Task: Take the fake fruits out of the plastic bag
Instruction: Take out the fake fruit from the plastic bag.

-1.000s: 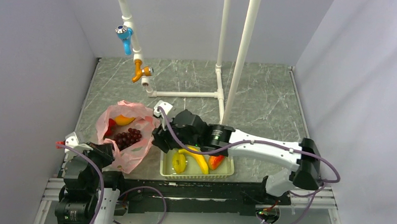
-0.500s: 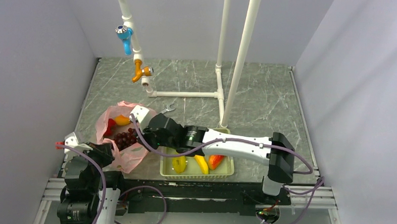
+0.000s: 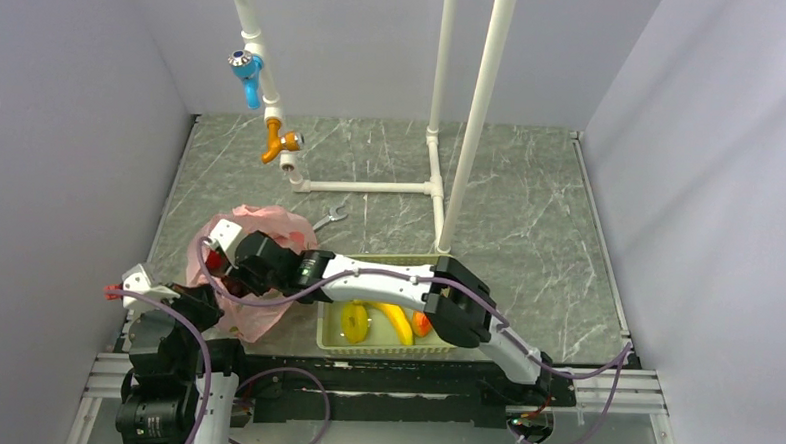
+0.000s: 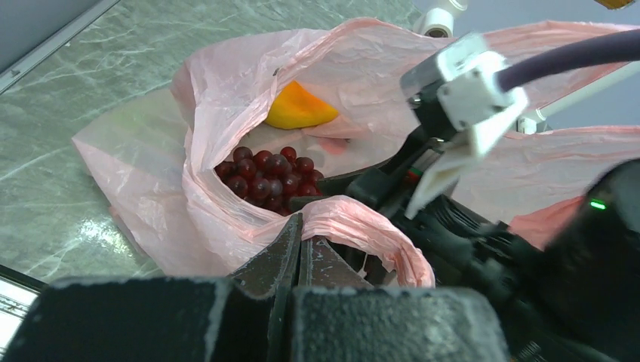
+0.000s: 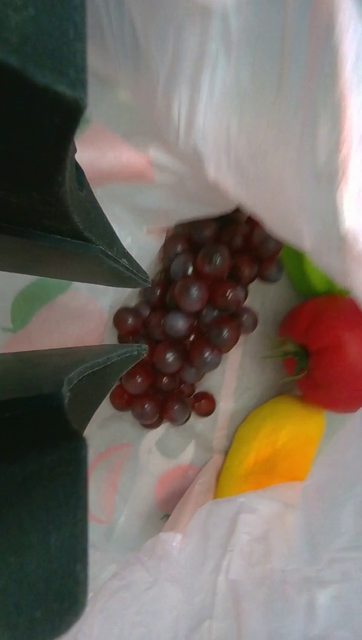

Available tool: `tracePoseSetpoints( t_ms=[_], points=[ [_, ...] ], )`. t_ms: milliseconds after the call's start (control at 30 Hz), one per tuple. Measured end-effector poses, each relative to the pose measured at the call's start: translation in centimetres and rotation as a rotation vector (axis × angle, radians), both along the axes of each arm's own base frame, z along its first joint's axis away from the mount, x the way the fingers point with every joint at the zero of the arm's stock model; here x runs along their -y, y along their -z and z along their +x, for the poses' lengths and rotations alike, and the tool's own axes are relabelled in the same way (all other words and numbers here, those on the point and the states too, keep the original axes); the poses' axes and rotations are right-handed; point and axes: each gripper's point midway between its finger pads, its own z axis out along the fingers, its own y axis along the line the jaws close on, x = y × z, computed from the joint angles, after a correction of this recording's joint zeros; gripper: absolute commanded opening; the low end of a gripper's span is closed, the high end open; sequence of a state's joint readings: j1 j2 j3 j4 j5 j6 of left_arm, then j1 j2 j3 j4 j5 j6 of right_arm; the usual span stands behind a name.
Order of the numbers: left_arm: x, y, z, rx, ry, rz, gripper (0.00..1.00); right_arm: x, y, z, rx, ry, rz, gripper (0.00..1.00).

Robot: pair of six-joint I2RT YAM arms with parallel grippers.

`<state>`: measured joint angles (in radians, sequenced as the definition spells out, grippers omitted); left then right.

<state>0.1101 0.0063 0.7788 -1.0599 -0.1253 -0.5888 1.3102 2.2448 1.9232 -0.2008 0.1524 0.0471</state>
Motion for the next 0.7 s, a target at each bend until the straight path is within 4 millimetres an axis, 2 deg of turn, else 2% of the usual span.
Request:
tracePoseSetpoints(
  t_ms=[100,267,400,600,700],
  points=[
    [-0.2,0.0,-0.1,-0.001,-0.015,-0.001,0.0,0.8,2.4,1.8,-0.011,0.03,-0.051,0.46],
    [-0.7,0.2,-0.3,-0.009,-0.049,-0.01,0.0,1.4,3.9,5.3,-0.005,0.075,-0.068,0.73],
    [-0.8,0.3,-0.4,-0.013,-0.06,-0.012,0.0,1.4,4.9,7.1,0.009,0.086,-0.078,0.97],
    [-0.9,0.3,-0.4,-0.013,-0.062,-0.013,0.0,0.4,6.8,7.4,0.026,0.055,-0.086,0.99],
    [-0.9,0.3,-0.4,-0.013,-0.062,-0.012,0.0,-0.2,7.4,7.4,0.029,0.044,-0.076,0.93]
  ],
)
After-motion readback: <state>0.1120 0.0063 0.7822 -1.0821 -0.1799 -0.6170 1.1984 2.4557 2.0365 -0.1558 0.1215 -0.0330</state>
